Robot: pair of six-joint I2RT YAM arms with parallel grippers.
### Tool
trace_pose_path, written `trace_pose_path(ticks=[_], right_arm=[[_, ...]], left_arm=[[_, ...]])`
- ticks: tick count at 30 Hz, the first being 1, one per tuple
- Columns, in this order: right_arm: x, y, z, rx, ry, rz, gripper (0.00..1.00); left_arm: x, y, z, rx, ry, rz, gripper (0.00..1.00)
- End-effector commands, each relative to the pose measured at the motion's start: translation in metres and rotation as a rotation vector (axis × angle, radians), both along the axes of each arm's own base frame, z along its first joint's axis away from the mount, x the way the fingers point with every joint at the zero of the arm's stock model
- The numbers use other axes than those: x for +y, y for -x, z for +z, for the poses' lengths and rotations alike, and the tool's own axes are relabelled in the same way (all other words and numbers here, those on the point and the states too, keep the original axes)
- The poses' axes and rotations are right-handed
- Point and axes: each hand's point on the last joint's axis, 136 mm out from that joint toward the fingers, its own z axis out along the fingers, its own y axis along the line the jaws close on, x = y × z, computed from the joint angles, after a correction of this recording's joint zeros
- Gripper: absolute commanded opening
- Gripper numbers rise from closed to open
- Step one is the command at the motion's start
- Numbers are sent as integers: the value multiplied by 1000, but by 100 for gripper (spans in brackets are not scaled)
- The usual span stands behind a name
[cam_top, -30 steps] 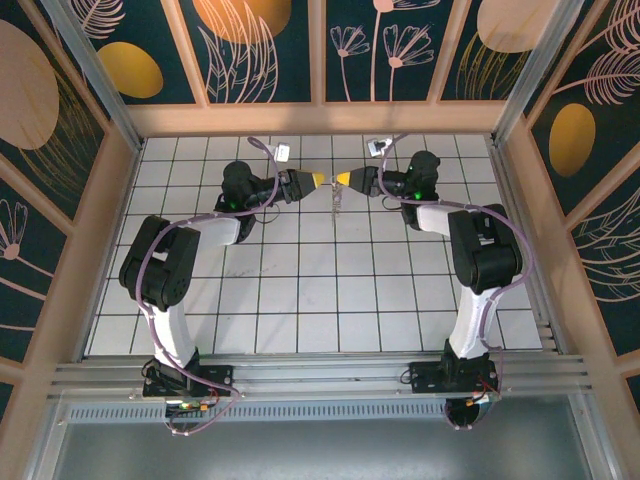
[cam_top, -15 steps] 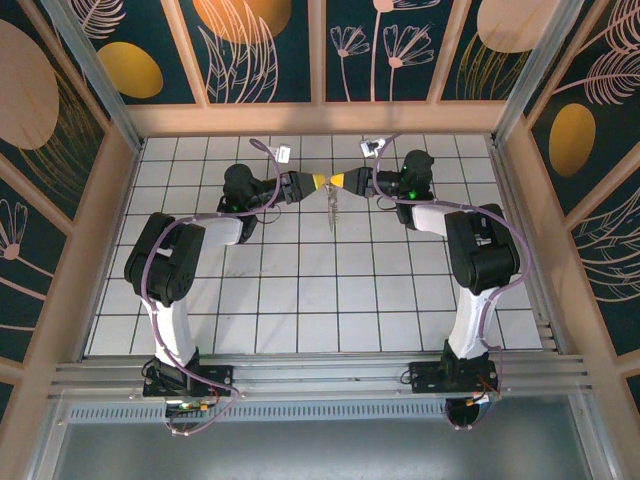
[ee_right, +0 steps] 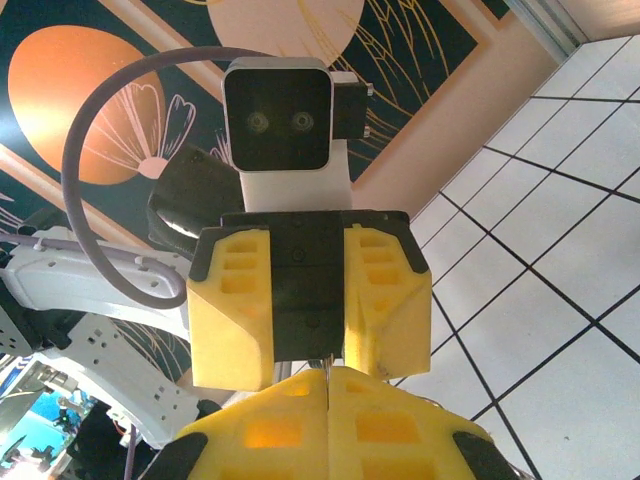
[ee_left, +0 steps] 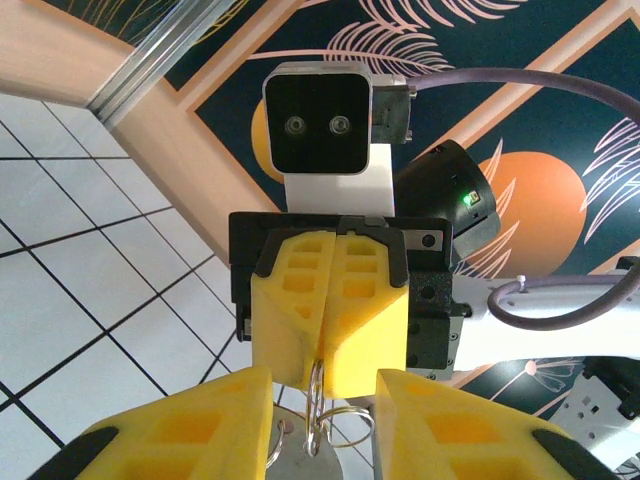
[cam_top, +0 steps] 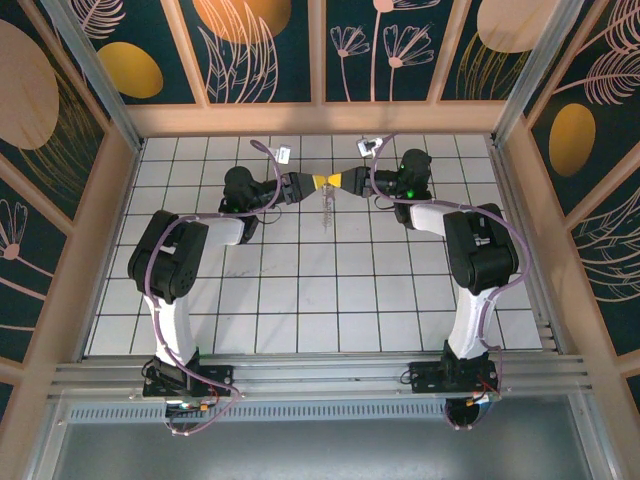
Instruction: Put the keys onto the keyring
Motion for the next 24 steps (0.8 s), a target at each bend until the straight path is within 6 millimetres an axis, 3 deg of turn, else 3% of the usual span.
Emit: trace_pose_path(ticks=[1,17,24], right_arm=[[5,-3,11,-76,-15,11,0],[6,-3,11,-76,-16,3,0],[7,-3,11,-75,-17,2,0]], left_arm=[[-3,4,12,-56,23,-31,29],[-11,8,9,-52,18,-55,15],[-13,7,9,-52,16,-58,0]])
